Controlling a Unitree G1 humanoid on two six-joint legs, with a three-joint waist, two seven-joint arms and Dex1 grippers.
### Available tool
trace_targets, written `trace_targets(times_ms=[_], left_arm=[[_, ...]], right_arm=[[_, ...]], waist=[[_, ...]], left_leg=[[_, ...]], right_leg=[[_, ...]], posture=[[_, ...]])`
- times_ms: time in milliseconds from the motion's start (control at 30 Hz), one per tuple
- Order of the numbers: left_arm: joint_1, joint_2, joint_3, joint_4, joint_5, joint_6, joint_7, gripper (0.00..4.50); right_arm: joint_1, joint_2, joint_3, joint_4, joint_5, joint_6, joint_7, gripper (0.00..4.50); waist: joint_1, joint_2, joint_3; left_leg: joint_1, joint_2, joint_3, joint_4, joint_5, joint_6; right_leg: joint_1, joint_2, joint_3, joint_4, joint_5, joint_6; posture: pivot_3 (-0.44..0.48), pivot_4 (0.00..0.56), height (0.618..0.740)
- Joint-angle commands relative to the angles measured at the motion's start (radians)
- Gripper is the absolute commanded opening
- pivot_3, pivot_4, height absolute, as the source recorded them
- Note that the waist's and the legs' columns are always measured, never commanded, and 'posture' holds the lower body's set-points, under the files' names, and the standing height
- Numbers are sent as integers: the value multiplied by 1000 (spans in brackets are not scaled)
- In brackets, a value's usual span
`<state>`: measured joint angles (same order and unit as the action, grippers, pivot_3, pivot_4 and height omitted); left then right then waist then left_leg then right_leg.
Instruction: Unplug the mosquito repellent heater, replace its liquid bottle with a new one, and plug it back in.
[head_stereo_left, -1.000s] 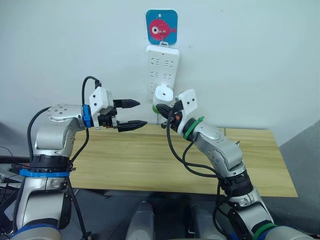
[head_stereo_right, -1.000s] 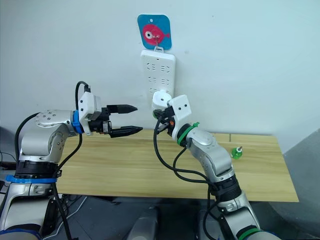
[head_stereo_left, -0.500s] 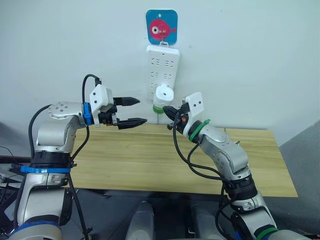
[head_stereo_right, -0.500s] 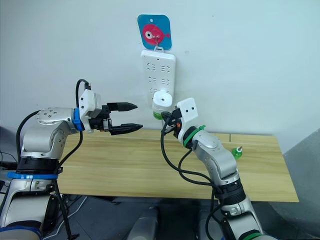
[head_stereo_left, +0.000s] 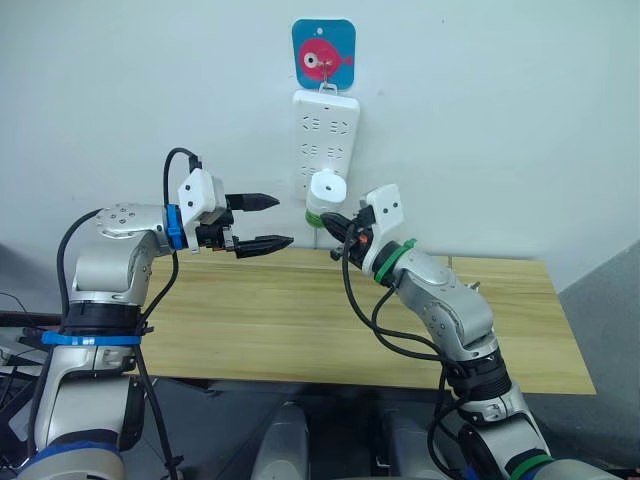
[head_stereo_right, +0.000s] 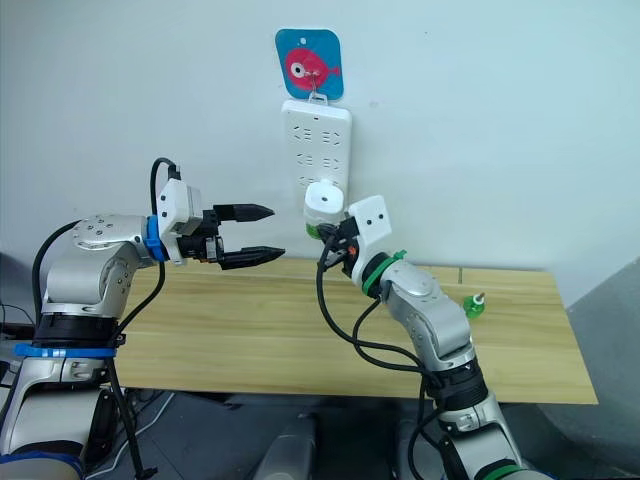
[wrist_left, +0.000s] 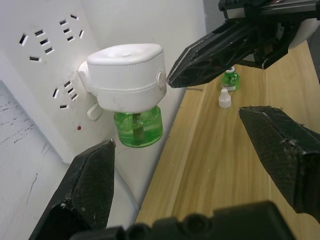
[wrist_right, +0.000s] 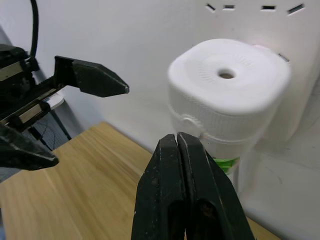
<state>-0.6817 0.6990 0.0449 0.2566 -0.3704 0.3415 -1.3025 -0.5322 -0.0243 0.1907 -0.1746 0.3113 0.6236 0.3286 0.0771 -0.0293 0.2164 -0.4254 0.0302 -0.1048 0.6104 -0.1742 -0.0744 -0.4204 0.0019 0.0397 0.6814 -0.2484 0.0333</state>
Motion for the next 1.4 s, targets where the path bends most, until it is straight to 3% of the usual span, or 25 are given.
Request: trace_targets(times_ms=[33,533,1400], left_arm=[[-5,12,5,-20,-8,-11,-5,4500],[-17,1,-2,-8,-3,-17,3,4500],[-23,0,-4,3,-1,-23,0,4500]], right_arm=[[-20,5,-4,-41,9,-5,9,46],[-62,12,-30,26,-52,-72,-39,46],[-38,0,-15,-10,-31,-23,6,46]], waist=[[0,0,0],[0,0,0],[0,0,0]], left_leg=[[0,0,0,0,0,0],[0,0,0,0,0,0],[0,0,0,-1,0,0]], right_leg=[[0,0,0,0,0,0],[0,0,0,0,0,0],[0,0,0,0,-2,3]], posture=[[313,144,740],[306,145,740],[307,148,740]])
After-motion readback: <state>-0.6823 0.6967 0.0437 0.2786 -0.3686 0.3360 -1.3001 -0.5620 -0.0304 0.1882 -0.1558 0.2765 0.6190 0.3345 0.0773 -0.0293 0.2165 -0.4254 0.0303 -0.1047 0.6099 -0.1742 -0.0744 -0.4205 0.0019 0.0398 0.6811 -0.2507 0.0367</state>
